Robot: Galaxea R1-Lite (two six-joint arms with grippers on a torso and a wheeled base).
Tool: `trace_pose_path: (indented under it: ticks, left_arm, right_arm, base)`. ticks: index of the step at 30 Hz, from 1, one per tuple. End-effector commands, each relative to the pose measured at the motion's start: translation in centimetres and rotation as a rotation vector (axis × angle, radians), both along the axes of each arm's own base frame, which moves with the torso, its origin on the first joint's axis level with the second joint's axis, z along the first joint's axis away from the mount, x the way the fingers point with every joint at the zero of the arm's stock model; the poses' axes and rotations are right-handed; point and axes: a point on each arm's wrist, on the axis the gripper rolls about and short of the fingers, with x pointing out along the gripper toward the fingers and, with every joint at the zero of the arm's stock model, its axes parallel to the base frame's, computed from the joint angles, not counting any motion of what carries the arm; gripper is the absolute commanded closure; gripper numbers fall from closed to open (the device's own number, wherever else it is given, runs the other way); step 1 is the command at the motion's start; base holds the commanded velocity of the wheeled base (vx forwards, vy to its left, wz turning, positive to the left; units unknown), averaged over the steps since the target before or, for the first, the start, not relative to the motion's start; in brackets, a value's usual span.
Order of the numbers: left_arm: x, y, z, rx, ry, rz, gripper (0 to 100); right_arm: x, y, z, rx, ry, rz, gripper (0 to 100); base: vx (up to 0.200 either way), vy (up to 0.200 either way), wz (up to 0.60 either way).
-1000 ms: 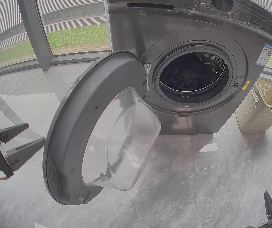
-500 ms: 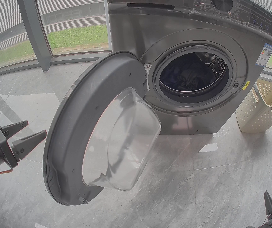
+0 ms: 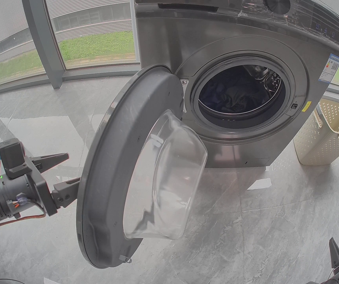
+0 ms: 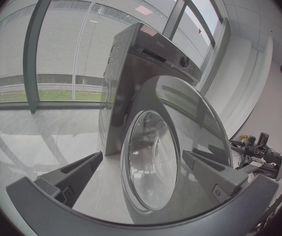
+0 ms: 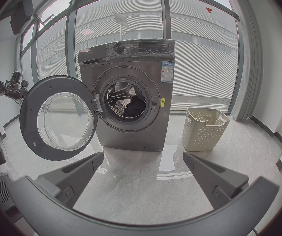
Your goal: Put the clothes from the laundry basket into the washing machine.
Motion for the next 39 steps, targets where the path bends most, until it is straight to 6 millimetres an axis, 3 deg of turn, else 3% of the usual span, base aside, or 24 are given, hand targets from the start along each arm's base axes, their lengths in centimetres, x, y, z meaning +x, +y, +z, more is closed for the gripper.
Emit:
trace_pose_path:
  ticks: [1, 8, 29, 39]
  left_arm:
    - [2.0, -2.5, -0.5, 0.012, 0.019, -0.052, 0]
    - [3.9, -4.2, -1.2, 0.015, 0.028, -0.081, 0]
    - [9.1, -11.2, 1.1, -0.056, -0.060, -0.112, 0]
    - [11.3, -13.4, 0.8, -0.058, -0.060, -0.123, 0]
  right_arm:
    - [0.1, 0.0, -0.5, -0.001, 0.010, 0.001, 0]
    - [0.1, 0.0, -0.5, -0.001, 0.010, 0.001, 0]
    - [0.1, 0.0, -0.5, 0.001, 0.010, 0.001, 0]
    - [0.1, 0.0, -0.5, -0.001, 0.010, -0.001, 0]
  base:
    - [0.000, 0.000, 0.00]
    - [0.000, 0.000, 0.00]
    - [0.000, 0.000, 0.00]
    - [0.000, 0.000, 0.00]
